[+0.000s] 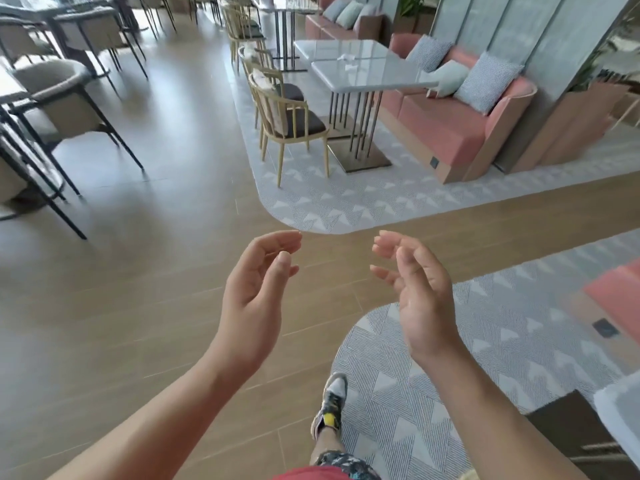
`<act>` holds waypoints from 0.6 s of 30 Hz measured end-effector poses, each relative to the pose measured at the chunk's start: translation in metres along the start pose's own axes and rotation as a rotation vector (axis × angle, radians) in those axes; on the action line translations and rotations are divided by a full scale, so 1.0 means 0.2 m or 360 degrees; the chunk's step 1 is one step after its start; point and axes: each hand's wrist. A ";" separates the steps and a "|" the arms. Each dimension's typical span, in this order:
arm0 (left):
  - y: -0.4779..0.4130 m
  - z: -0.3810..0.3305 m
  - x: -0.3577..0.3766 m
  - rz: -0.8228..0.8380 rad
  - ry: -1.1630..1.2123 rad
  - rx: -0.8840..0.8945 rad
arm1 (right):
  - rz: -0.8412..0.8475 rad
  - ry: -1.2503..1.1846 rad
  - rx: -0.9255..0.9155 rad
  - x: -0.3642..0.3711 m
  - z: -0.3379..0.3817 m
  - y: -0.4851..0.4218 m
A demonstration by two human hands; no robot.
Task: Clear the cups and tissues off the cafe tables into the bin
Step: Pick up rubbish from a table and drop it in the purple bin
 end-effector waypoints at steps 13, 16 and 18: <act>-1.52 0.31 0.48 0.0004 0.0046 0.0006 | -0.0017 -0.0028 0.0039 -0.11 -0.36 -1.59; -1.80 0.39 0.55 0.0011 0.0076 0.0005 | -0.0033 0.0002 0.0036 -0.12 -0.43 -1.86; -2.00 0.46 0.58 0.0029 0.0087 0.0003 | -0.0056 0.0004 0.0051 -0.12 -0.49 -2.04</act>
Point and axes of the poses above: each hand's wrist, its own y-axis away from the middle knuckle, its own x-axis out of the palm, z = x × y, and after that the axes turned 1 degree about -x, right-handed
